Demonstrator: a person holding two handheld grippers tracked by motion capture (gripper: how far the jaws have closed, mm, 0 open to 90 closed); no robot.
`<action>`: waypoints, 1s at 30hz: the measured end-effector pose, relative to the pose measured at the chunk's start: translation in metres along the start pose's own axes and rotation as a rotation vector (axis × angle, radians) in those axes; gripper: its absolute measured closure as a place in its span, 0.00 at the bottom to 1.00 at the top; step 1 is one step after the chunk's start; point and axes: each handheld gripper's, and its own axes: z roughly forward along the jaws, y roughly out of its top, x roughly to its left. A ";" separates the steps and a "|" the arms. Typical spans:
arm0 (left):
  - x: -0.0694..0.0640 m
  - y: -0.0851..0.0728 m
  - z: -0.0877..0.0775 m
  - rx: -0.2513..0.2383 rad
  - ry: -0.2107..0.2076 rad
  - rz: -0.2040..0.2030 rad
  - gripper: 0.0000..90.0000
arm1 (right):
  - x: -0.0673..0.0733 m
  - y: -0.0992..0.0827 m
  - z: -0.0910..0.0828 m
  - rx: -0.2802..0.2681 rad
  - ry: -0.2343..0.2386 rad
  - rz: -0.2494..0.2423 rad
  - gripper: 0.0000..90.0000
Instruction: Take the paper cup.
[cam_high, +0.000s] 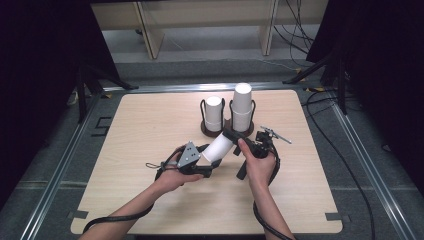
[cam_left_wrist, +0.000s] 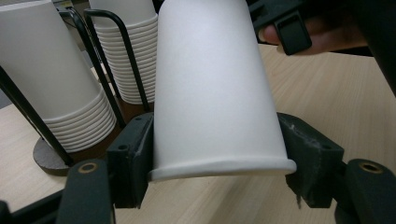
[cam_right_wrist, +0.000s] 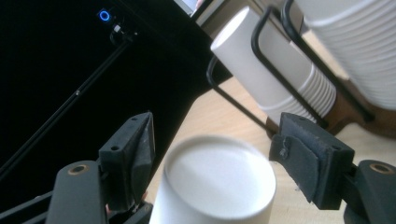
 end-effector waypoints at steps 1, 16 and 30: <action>0.000 0.000 0.000 -0.001 -0.005 -0.006 0.36 | 0.000 0.002 -0.001 -0.007 0.010 -0.026 0.31; 0.011 0.003 -0.013 0.015 -0.023 -0.006 0.36 | -0.005 0.018 -0.028 -0.010 -0.008 -0.264 0.29; 0.021 0.008 -0.021 0.046 -0.045 0.004 0.37 | -0.032 0.014 -0.045 0.060 -0.071 -0.425 0.31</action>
